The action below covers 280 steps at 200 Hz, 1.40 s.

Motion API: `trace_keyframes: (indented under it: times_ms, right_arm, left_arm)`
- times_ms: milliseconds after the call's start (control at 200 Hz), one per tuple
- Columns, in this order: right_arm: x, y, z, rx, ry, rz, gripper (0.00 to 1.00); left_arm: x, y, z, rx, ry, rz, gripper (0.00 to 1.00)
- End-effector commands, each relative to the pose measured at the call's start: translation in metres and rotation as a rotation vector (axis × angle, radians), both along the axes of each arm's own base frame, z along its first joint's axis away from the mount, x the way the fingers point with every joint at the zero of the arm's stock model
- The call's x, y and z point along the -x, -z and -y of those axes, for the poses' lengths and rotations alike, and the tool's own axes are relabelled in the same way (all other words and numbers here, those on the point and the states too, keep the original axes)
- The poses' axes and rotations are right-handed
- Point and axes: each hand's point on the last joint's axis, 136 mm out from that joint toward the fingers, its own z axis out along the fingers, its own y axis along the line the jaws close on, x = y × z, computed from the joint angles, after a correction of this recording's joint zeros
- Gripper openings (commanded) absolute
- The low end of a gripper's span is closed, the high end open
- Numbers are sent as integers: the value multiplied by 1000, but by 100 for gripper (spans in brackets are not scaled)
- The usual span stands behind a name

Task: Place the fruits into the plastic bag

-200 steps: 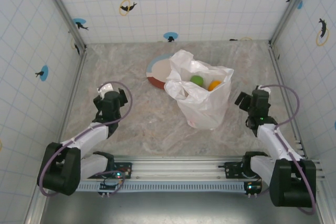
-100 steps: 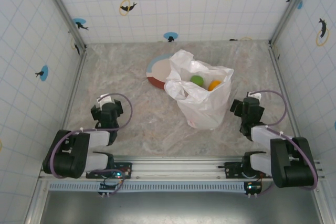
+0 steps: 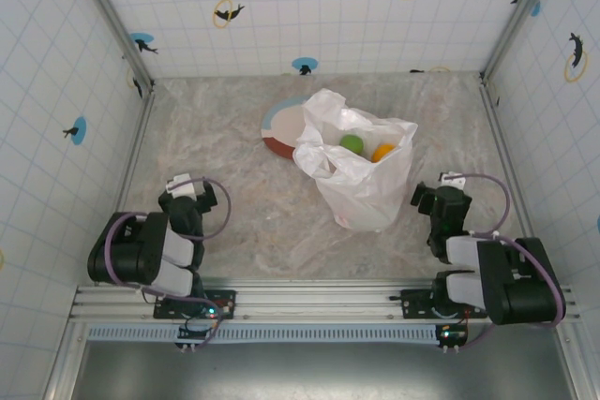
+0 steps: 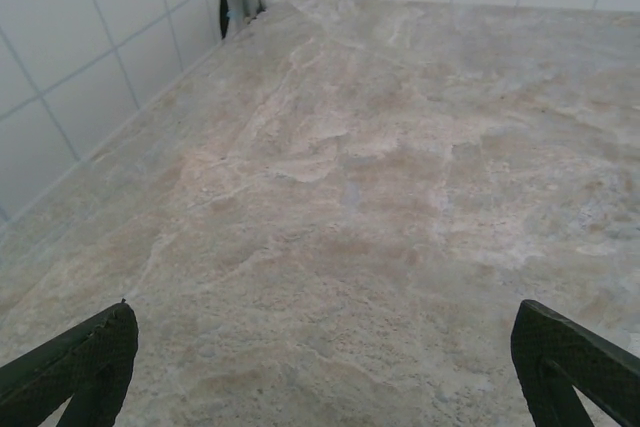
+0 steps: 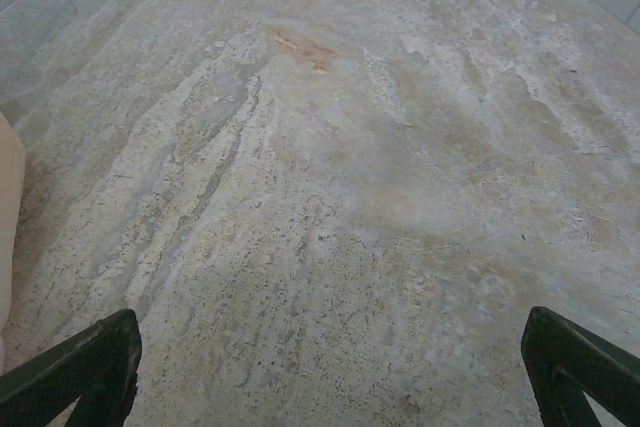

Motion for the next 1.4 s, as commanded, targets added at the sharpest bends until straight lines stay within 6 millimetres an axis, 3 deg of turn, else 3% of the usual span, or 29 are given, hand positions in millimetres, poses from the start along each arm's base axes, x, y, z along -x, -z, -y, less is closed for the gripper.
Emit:
trace_keyframes:
  times_ms: [0,240,460,721,781,861,1396]
  right_arm:
    - [-1,-13,2,13,14,91,100]
    - [-3,-13,3,35,9,102,100]
    - [3,-27,13,51,33,197,100]
    - [-1,-14,10,18,-3,169,100]
    - [2,-24,9,31,-9,235,100]
    - [0,-12,10,20,2,163,100]
    - [-3,-13,8,54,1,162,100]
  left_arm:
    - [1,10,20,75,143,-30,98]
    - [0,10,18,109,157,-28,98]
    - [-1,10,18,108,155,-30,98]
    - [0,11,18,109,156,-31,98]
    - [-1,10,18,107,154,-30,98]
    - [-1,10,18,107,155,-30,98]
    - [0,11,18,108,155,-31,98]
